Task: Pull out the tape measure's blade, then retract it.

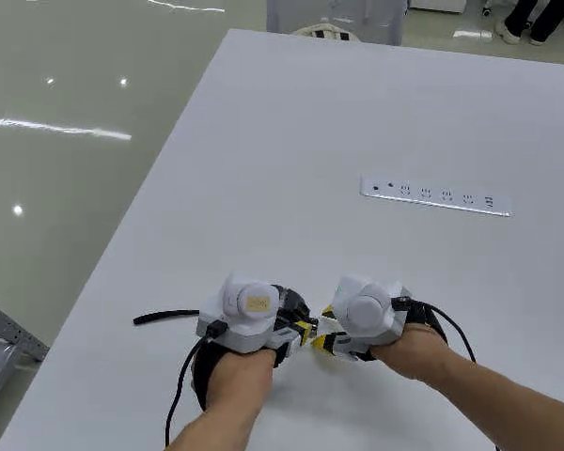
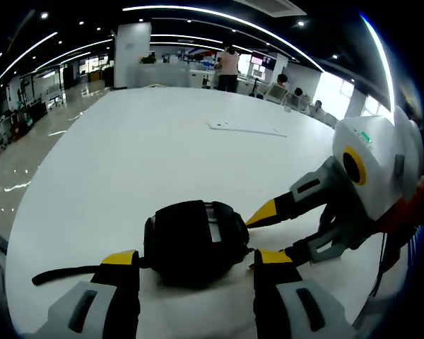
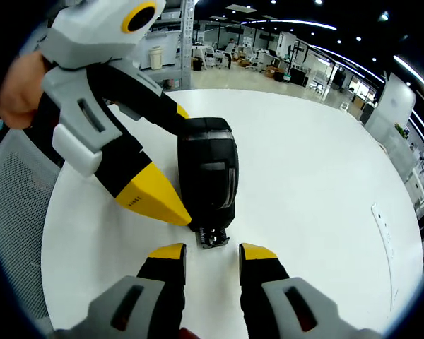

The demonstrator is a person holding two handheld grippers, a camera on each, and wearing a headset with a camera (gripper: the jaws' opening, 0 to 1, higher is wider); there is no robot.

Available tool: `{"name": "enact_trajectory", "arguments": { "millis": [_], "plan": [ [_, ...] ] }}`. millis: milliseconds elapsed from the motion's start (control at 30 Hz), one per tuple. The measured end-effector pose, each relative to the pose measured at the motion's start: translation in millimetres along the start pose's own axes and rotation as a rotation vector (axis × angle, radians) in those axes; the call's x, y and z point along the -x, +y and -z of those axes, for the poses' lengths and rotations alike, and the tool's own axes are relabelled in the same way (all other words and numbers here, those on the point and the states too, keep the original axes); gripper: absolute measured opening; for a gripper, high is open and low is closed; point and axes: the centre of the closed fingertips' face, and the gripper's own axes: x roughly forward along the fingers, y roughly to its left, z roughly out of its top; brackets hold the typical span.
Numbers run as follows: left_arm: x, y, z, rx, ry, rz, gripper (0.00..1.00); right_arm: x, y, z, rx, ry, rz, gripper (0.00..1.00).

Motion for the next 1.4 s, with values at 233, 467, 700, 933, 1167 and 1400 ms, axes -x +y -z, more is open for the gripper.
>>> {"name": "enact_trajectory", "arguments": {
  "millis": [233,467,700,933,1167,1400],
  "plan": [
    [8.1,0.5,3.0,-0.019,-0.002,0.000,0.64,9.4,5.4,-2.0,-0.073,-0.029,0.029,0.33],
    [17.7,-2.5,6.8,-0.033,-0.004,0.012,0.66,23.2,8.9,-2.8,-0.135,-0.054,0.071,0.36],
    [27.8,-3.9,9.8,-0.052,-0.024,0.015,0.67,37.3,10.8,-2.8,-0.199,-0.073,0.112,0.38],
    [38.5,-0.7,13.7,-0.045,-0.035,0.011,0.70,55.0,19.1,-3.3,-0.241,-0.087,0.139,0.42],
    [50.3,-0.5,27.0,-0.011,-0.037,0.019,0.73,73.5,29.1,-2.3,-0.311,-0.111,0.175,0.46],
    [65.7,-5.7,28.0,-0.019,-0.074,0.032,0.76,89.1,36.7,3.3,-0.380,-0.124,0.206,0.48]
  ]
}}
